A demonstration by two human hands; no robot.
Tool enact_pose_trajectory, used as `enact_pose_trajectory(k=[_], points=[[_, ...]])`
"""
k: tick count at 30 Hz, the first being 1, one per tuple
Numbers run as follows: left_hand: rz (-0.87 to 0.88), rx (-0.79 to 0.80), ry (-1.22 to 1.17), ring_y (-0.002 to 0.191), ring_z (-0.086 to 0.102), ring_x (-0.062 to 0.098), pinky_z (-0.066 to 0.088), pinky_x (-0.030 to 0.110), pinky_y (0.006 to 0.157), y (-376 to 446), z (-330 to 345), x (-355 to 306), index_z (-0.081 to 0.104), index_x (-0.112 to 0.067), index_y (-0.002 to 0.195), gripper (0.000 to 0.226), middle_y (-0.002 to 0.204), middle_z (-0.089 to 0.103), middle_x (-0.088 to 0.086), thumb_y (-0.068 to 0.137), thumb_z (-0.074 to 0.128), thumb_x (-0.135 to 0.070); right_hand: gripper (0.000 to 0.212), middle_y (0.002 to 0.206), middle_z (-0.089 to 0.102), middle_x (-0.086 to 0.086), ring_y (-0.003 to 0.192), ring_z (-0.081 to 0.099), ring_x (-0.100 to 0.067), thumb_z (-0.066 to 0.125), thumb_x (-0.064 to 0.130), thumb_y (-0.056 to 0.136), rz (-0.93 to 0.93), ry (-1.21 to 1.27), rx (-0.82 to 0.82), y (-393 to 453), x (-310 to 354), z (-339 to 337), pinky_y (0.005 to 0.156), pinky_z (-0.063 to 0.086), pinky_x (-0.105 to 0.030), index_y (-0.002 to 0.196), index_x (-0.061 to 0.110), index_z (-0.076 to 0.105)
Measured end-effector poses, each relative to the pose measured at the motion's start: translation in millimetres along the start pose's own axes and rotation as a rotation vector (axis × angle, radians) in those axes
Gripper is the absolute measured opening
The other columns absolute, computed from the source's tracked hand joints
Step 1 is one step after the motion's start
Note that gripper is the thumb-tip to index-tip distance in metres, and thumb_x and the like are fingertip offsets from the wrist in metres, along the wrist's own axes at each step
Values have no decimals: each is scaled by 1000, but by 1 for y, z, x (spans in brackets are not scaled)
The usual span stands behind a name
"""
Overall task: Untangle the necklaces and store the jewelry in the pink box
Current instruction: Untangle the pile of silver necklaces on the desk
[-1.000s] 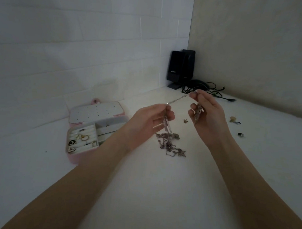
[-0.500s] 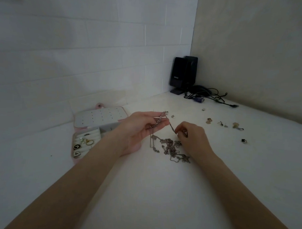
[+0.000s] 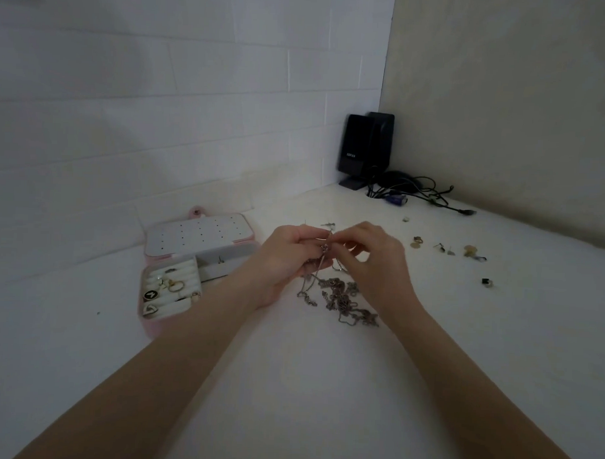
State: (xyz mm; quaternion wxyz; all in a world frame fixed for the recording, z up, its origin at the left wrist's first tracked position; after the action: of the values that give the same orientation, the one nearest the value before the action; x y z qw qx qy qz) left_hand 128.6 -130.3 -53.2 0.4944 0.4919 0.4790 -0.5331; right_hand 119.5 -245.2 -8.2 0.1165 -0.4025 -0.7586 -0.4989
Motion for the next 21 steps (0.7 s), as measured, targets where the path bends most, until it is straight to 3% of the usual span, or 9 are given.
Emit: enact_pose_trajectory(k=[3,12,15,21], points=[[-1,22,53,83,65,11,54,15,68,-1,2,1,57,4,120,34,102,68,12,89,45,11,15,79,64,-2,72,50,-14,67,10,78,-84,-86,26,-3,2,11,67,36,-12,91,12,74],[14,38,184,83,63,16,52,20,75,-3,6,-1,57,-1,121,37,107,69,14,87,49,10,8,75,62,-2,72,48,-13,69,10,75,-101,-112,-13,-4,-2,8,66,36,-11,83,8,71],[57,-16,239,82,61,24,51,31,80,-3,-2,-6,63,-2,110,26,95,69,20,87,54,6,10,72,65,-1,68,50,-11,66,18,76,-109,-112,-39,-5,0,4,64,39,-17,79,9,70],[89,-48,160,72,68,16,56,21,72,-5,-9,-14,70,-7,81,12,75,72,7,83,63,2,3,75,67,3,62,54,-3,69,12,80,-23,9,-61,-2,-3,-5,61,43,-11,81,9,71]])
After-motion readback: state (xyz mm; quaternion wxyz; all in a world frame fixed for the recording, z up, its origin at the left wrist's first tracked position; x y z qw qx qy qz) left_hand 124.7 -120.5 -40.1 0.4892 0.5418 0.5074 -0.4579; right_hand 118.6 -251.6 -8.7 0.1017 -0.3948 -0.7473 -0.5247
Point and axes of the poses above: each hand's wrist, its own y-axis towards the middle knuckle, its own z-axis out of the palm, x = y × z, the point moved 10 cm from there along y, towards the middle knuckle
